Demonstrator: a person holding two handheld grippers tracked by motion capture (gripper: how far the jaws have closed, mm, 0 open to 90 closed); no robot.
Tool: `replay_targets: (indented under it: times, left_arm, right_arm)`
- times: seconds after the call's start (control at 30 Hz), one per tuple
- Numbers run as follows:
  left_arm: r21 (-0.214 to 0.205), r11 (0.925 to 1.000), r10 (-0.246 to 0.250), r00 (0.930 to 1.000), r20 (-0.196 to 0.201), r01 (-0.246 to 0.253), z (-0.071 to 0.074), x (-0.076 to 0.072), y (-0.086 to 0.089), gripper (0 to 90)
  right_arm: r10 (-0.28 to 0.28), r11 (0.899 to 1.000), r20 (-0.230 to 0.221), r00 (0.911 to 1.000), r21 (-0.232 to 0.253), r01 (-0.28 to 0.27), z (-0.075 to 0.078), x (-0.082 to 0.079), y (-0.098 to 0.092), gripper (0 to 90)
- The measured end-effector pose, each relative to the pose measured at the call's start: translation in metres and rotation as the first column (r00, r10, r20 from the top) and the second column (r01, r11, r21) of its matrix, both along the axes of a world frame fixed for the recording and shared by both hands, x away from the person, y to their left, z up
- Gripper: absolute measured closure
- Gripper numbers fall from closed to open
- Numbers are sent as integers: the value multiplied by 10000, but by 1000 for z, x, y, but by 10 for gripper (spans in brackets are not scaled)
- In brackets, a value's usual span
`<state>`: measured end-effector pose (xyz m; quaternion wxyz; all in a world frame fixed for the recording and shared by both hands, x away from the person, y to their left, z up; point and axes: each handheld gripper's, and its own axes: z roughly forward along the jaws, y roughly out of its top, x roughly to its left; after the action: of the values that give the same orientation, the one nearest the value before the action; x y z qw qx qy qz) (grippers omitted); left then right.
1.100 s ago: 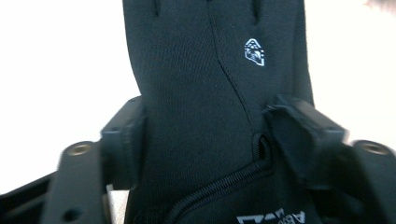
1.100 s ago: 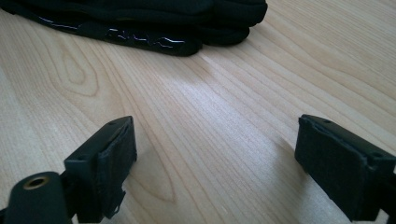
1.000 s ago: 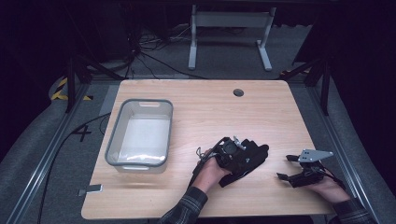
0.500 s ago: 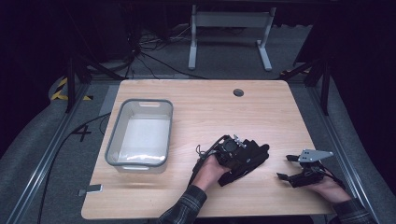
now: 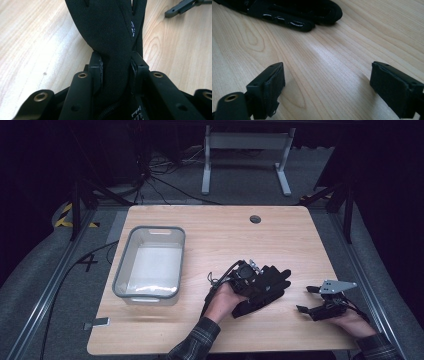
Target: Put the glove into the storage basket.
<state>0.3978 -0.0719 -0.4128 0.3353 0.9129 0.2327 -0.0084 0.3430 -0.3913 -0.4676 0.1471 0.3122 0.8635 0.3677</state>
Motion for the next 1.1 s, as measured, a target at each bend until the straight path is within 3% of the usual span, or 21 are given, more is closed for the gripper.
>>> replay_targets:
  times: [0.43,0.9,1.1]
  left_arm:
    - [-488,9976,510,9981,340,-493,31,3,18,698]
    - [-570,9958,746,9951,642,-710,61,9,39,697]
    - [-675,9917,1144,9905,761,-1094,77,15,60,697]
  right_arm:
    - [-4,10000,-1,10000,4,4,0,0,0,130]
    - [-4,10000,-1,10000,4,4,0,0,0,130]
    - [-15,10000,15,10000,14,15,0,0,0,130]
